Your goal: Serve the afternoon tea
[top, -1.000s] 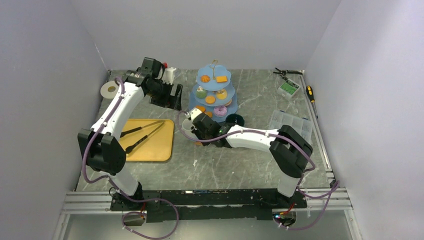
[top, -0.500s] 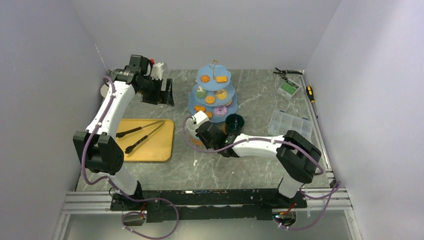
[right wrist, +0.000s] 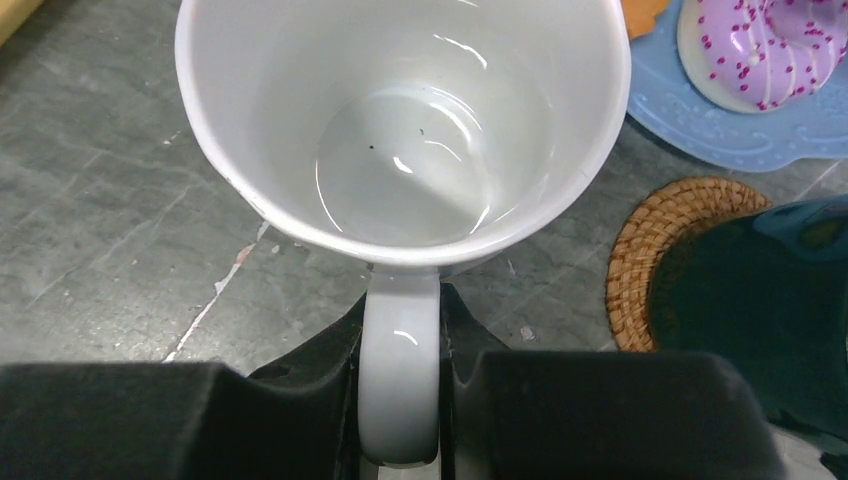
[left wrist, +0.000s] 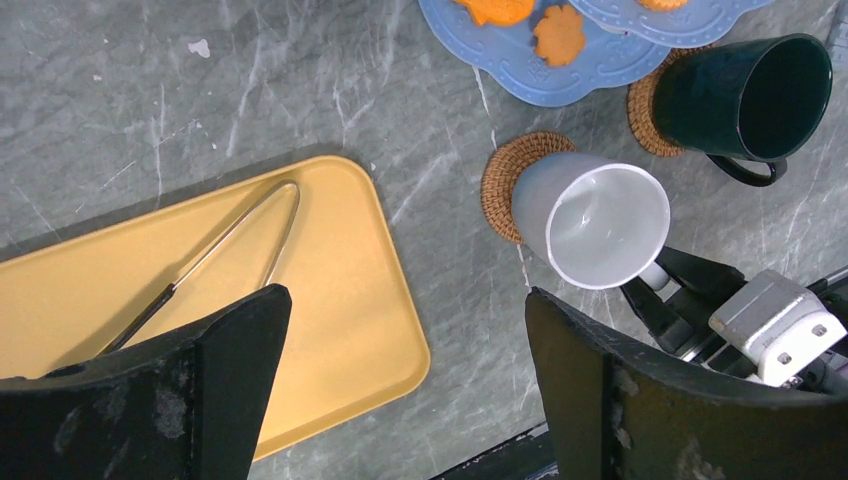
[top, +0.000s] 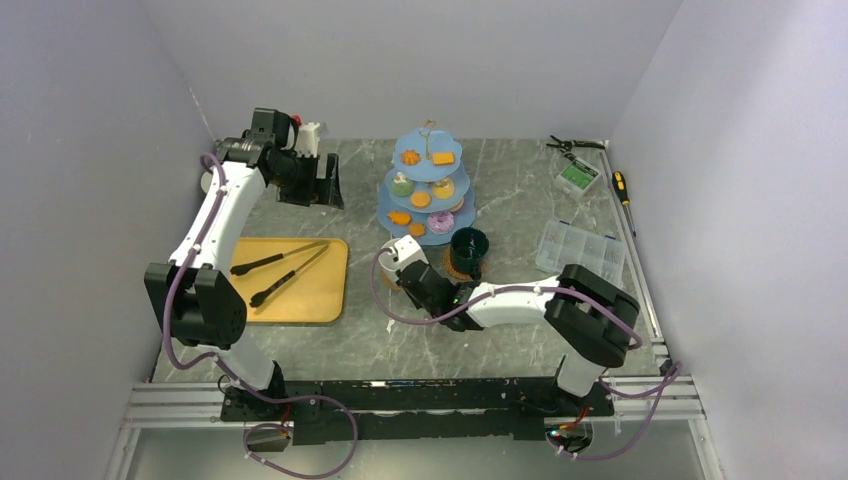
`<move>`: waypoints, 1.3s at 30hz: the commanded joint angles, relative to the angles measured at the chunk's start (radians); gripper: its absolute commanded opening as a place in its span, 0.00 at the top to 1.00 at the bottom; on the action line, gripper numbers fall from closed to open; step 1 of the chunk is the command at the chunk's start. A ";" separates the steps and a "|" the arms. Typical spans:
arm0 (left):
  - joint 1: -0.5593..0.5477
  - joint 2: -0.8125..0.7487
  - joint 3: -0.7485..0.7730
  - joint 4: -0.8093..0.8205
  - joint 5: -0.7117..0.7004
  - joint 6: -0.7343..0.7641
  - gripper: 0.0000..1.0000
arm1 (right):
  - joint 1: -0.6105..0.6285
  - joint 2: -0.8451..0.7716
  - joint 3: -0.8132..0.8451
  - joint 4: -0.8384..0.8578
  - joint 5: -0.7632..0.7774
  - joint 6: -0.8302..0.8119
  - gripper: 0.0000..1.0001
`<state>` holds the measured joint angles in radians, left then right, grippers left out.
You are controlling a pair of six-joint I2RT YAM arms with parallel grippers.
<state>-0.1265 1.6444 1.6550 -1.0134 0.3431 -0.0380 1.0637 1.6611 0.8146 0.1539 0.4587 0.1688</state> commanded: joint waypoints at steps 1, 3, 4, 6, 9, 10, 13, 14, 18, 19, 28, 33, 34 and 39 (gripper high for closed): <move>0.009 -0.042 -0.011 0.021 0.008 0.007 0.07 | 0.006 0.008 -0.006 0.178 0.051 0.040 1.00; 0.011 -0.047 -0.015 0.025 0.003 0.012 0.07 | 0.011 0.017 -0.020 0.194 0.053 0.047 1.00; 0.012 -0.049 -0.018 0.026 0.003 0.013 0.07 | 0.015 0.020 -0.027 0.201 0.059 0.049 1.00; 0.015 -0.051 -0.021 0.030 0.006 0.011 0.07 | 0.020 0.028 -0.033 0.215 0.065 0.048 1.00; 0.017 -0.055 -0.027 0.036 0.015 0.008 0.07 | 0.032 0.037 -0.033 0.231 0.083 0.041 1.00; 0.016 -0.055 -0.027 0.036 0.016 0.006 0.07 | 0.035 0.040 -0.029 0.234 0.089 0.037 1.00; 0.018 -0.055 -0.024 0.037 0.024 0.004 0.07 | 0.040 0.056 -0.024 0.254 0.100 0.026 1.00; 0.019 -0.055 -0.023 0.038 0.026 0.004 0.07 | 0.042 0.063 -0.024 0.264 0.098 0.023 1.00; 0.019 -0.052 -0.025 0.034 0.035 0.000 0.07 | 0.043 0.095 -0.008 0.273 0.080 0.021 0.92; 0.019 -0.051 -0.025 0.033 0.034 0.001 0.07 | 0.045 0.099 -0.007 0.276 0.069 0.020 0.86; 0.029 -0.038 -0.028 0.047 0.028 -0.001 0.07 | 0.048 0.043 0.017 0.232 0.034 0.023 0.25; 0.058 -0.023 -0.034 0.062 0.017 0.014 0.07 | 0.039 -0.075 0.028 0.168 0.023 0.027 0.00; 0.069 -0.020 -0.038 0.071 0.011 0.021 0.07 | 0.035 -0.104 0.026 0.151 0.017 0.031 0.00; 0.161 -0.033 -0.141 0.216 0.015 0.075 0.07 | -0.061 -0.285 -0.015 0.055 -0.054 0.090 0.00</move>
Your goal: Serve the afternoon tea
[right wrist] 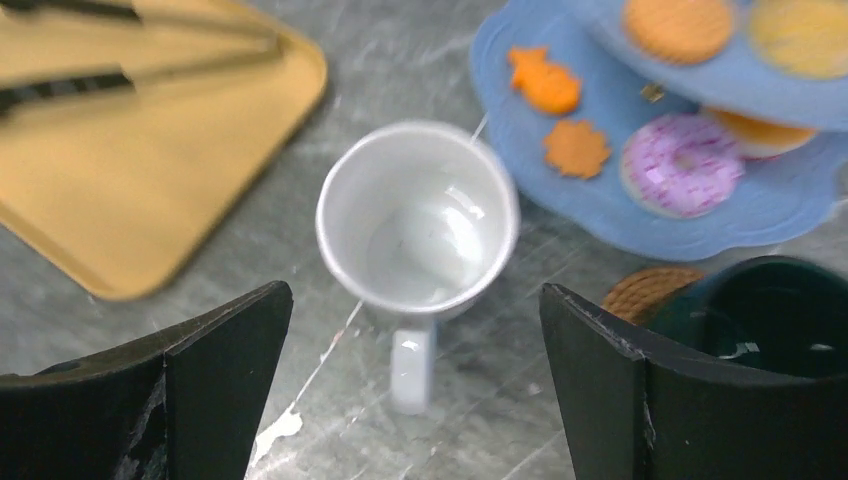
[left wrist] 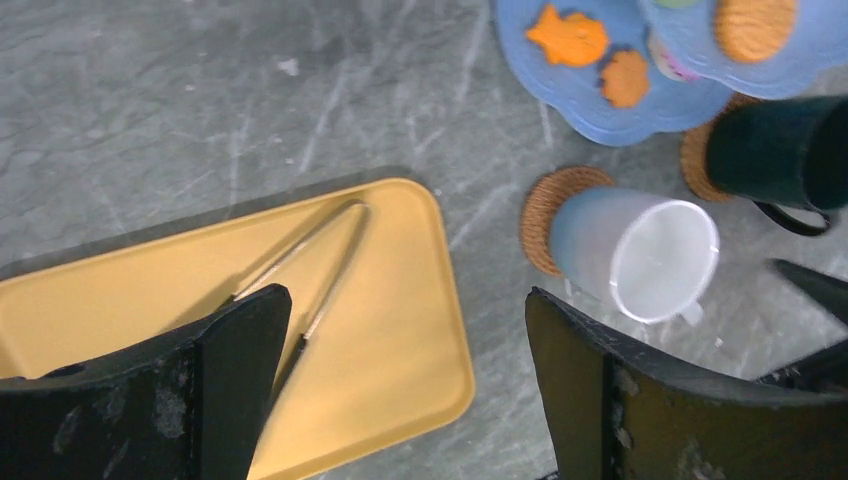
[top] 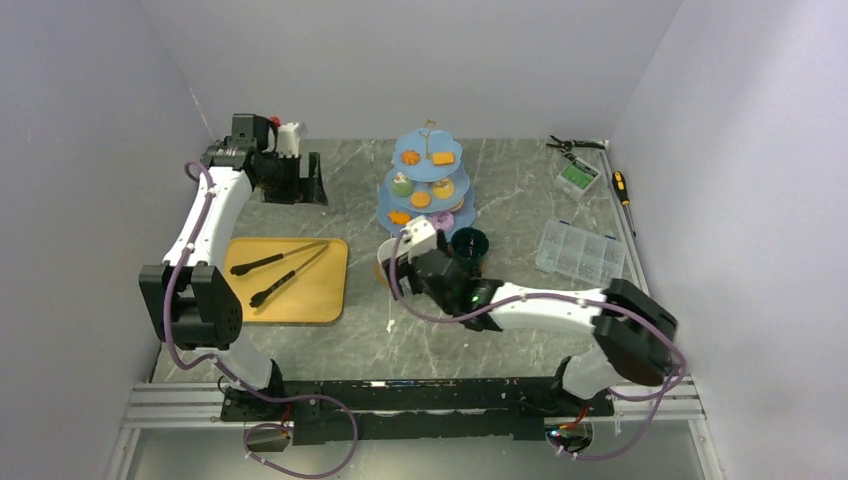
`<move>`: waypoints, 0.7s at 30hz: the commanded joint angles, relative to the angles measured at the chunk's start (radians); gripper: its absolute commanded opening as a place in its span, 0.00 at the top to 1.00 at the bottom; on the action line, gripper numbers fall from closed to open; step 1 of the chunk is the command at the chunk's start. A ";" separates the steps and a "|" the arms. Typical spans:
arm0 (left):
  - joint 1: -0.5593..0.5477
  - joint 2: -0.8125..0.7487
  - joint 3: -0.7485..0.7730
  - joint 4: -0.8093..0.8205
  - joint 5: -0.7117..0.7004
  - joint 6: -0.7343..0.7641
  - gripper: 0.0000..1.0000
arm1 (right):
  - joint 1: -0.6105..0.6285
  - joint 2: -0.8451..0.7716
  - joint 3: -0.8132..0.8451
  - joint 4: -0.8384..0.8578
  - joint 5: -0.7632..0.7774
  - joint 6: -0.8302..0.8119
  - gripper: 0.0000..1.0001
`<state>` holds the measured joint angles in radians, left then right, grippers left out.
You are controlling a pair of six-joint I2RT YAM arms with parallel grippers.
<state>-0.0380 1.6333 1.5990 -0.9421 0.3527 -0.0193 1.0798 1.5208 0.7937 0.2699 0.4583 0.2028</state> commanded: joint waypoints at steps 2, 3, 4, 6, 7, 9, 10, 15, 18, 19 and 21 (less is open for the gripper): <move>0.090 -0.065 -0.198 0.287 -0.027 0.083 0.07 | -0.155 -0.230 -0.029 -0.101 -0.100 0.090 0.00; 0.096 -0.093 -0.262 0.367 -0.040 0.099 0.07 | -0.195 -0.272 -0.054 -0.116 -0.119 0.107 0.00; 0.102 -0.120 -0.331 0.447 -0.049 0.112 0.07 | -0.243 -0.319 -0.084 -0.125 -0.142 0.121 0.00; 0.110 -0.156 -0.454 0.611 -0.071 0.127 0.07 | -0.346 -0.404 -0.136 -0.149 -0.168 0.149 0.00; 0.111 -0.156 -0.493 0.675 -0.088 0.128 0.07 | -0.405 -0.439 -0.153 -0.165 -0.184 0.161 0.00; 0.115 -0.128 -0.526 0.716 -0.107 0.132 0.07 | -0.525 -0.492 -0.178 -0.192 -0.209 0.174 0.00; 0.122 -0.111 -0.536 0.727 -0.102 0.132 0.07 | -0.581 -0.501 -0.174 -0.217 -0.224 0.180 0.00; 0.150 -0.052 -0.582 0.789 -0.065 0.114 0.07 | -0.839 -0.456 -0.145 -0.265 -0.216 0.213 0.00; 0.167 -0.052 -0.651 0.911 -0.048 0.108 0.07 | -0.931 -0.382 -0.140 -0.264 -0.186 0.232 0.00; 0.176 -0.058 -0.685 0.975 -0.034 0.100 0.07 | -0.948 -0.355 -0.141 -0.260 -0.155 0.236 0.00; 0.191 -0.074 -0.760 1.107 -0.011 0.087 0.07 | -0.960 -0.321 -0.176 -0.177 -0.061 0.201 0.00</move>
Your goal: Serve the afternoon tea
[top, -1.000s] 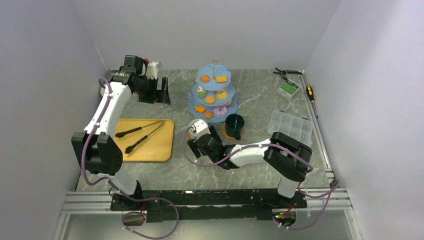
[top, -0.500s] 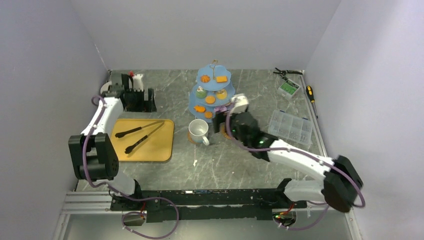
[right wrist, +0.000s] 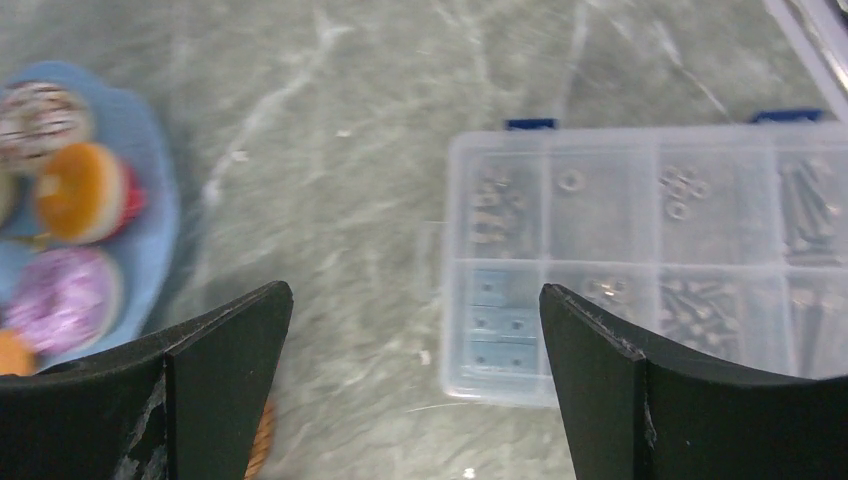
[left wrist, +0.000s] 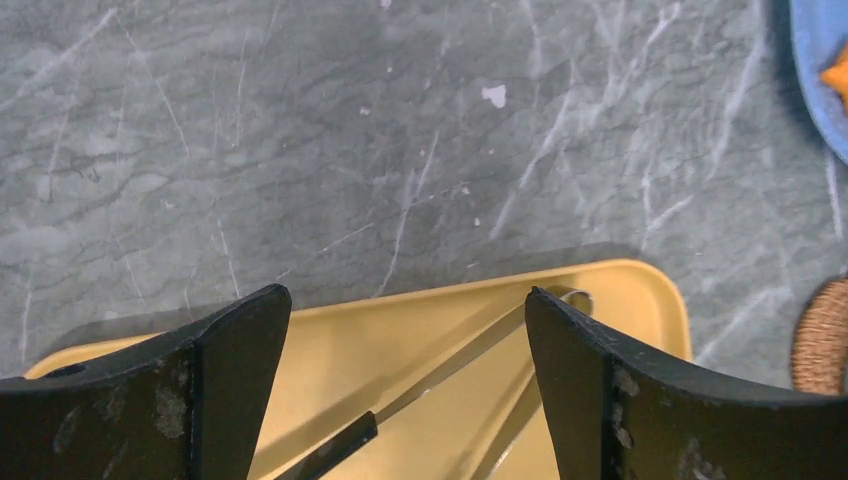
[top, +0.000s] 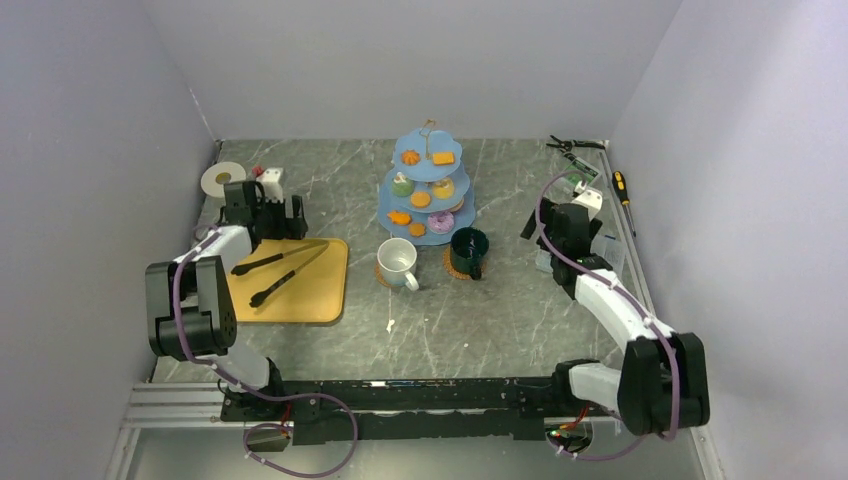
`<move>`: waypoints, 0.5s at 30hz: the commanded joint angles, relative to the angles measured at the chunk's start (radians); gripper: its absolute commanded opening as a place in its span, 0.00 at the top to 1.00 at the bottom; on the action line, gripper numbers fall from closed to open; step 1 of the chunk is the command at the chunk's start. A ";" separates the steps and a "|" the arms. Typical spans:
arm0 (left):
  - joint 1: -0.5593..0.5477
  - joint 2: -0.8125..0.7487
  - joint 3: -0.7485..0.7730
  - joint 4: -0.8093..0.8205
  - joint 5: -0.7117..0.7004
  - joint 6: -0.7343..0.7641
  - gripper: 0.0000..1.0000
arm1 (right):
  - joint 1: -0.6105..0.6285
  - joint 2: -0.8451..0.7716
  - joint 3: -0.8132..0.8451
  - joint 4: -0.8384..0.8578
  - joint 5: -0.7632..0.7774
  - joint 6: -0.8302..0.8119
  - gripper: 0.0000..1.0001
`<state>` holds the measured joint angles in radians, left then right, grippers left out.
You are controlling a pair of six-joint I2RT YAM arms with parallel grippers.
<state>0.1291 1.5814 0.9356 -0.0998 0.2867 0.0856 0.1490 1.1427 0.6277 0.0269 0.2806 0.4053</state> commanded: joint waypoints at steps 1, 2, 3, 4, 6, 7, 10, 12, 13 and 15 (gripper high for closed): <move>0.027 -0.029 -0.137 0.325 0.066 -0.022 0.07 | -0.031 0.064 -0.035 0.122 0.156 -0.030 0.00; 0.029 -0.034 -0.175 0.388 0.072 -0.021 0.07 | -0.032 0.070 -0.064 0.179 0.186 -0.067 0.00; 0.032 -0.035 -0.206 0.438 0.072 -0.019 0.07 | -0.032 0.083 -0.082 0.216 0.206 -0.095 0.00; 0.036 -0.033 -0.231 0.484 0.073 -0.035 0.07 | -0.032 0.101 -0.082 0.226 0.237 -0.112 0.00; 0.049 -0.033 -0.255 0.509 0.098 -0.058 0.07 | -0.032 0.141 -0.076 0.251 0.256 -0.136 0.00; 0.050 -0.031 -0.270 0.538 0.098 -0.063 0.07 | -0.032 0.158 -0.080 0.274 0.266 -0.145 0.00; 0.050 -0.024 -0.318 0.612 0.069 -0.078 0.07 | -0.032 0.186 -0.127 0.382 0.302 -0.154 0.00; 0.052 -0.017 -0.365 0.695 0.049 -0.080 0.07 | -0.033 0.193 -0.172 0.485 0.305 -0.172 0.00; 0.052 -0.010 -0.395 0.738 0.037 -0.080 0.07 | -0.032 0.197 -0.191 0.533 0.308 -0.181 0.00; 0.052 0.007 -0.434 0.819 0.018 -0.106 0.07 | -0.032 0.214 -0.217 0.604 0.315 -0.198 0.00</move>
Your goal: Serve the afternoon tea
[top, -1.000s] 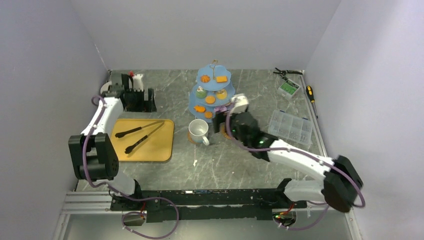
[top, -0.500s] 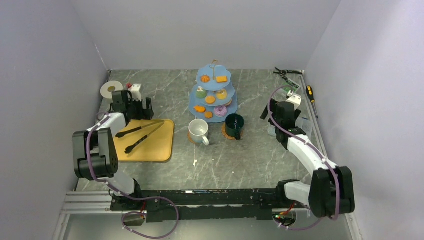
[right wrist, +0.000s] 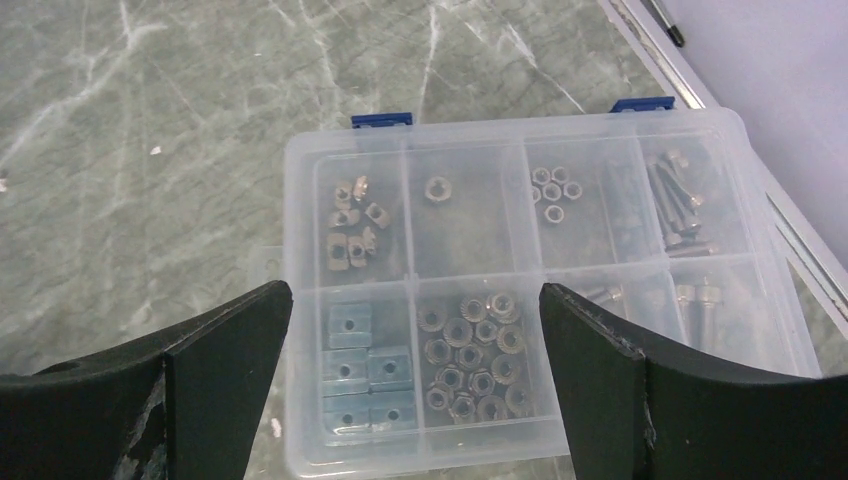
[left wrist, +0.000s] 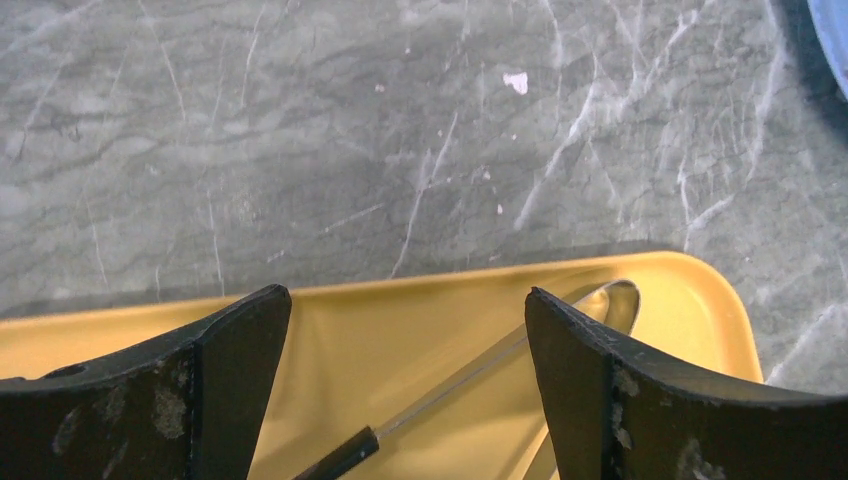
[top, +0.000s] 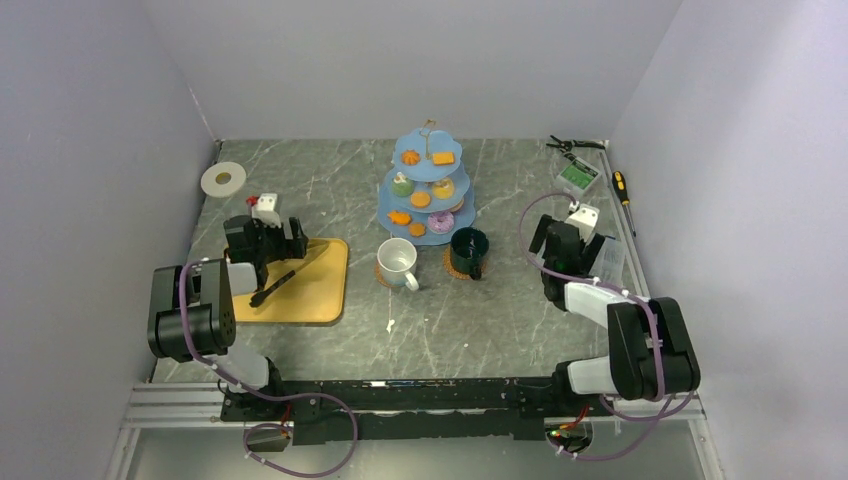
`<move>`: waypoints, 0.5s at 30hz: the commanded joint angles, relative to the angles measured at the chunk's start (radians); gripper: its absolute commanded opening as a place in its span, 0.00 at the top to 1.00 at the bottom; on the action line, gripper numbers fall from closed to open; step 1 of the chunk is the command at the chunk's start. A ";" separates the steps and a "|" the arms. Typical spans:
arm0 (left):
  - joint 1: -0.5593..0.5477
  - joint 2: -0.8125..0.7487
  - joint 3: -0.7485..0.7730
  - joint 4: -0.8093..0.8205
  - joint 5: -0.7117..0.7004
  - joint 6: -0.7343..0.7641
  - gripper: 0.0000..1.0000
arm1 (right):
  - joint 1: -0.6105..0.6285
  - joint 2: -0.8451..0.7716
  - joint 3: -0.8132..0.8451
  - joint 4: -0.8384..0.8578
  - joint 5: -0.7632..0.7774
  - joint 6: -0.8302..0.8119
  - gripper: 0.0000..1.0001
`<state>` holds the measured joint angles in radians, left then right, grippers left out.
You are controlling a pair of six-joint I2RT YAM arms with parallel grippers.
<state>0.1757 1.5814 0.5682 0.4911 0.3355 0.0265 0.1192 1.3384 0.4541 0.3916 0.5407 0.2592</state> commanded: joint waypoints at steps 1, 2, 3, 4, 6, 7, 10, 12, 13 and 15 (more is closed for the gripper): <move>0.006 0.018 -0.083 0.272 -0.044 -0.058 0.07 | -0.002 0.029 -0.053 0.285 0.056 -0.058 0.00; 0.005 0.025 -0.090 0.306 -0.052 -0.062 0.07 | -0.003 0.038 -0.056 0.298 0.053 -0.068 0.00; 0.004 0.016 -0.087 0.281 -0.053 -0.055 0.07 | -0.003 0.041 -0.047 0.284 0.055 -0.067 0.00; 0.005 0.009 -0.088 0.266 -0.061 -0.056 0.07 | -0.003 0.044 -0.046 0.288 0.060 -0.069 0.00; 0.005 0.015 -0.111 0.317 -0.078 -0.066 0.07 | -0.002 0.027 -0.069 0.318 0.068 -0.070 0.00; 0.004 0.013 -0.130 0.361 -0.081 -0.066 0.07 | -0.003 0.013 -0.086 0.339 0.069 -0.073 0.00; 0.002 0.022 -0.192 0.470 -0.092 -0.069 0.07 | -0.001 -0.027 -0.136 0.396 0.068 -0.079 0.00; 0.002 0.053 -0.217 0.561 -0.106 -0.083 0.07 | 0.001 -0.045 -0.159 0.422 0.047 -0.090 0.00; 0.002 0.038 -0.209 0.514 -0.110 -0.078 0.07 | 0.002 -0.048 -0.163 0.432 0.034 -0.099 0.00; 0.002 0.034 -0.197 0.481 -0.120 -0.083 0.07 | 0.002 -0.043 -0.173 0.459 0.028 -0.121 0.00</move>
<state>0.1761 1.6169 0.3637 0.8917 0.2523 -0.0402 0.1192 1.3144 0.2993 0.7166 0.5766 0.1822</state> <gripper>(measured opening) 0.932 0.997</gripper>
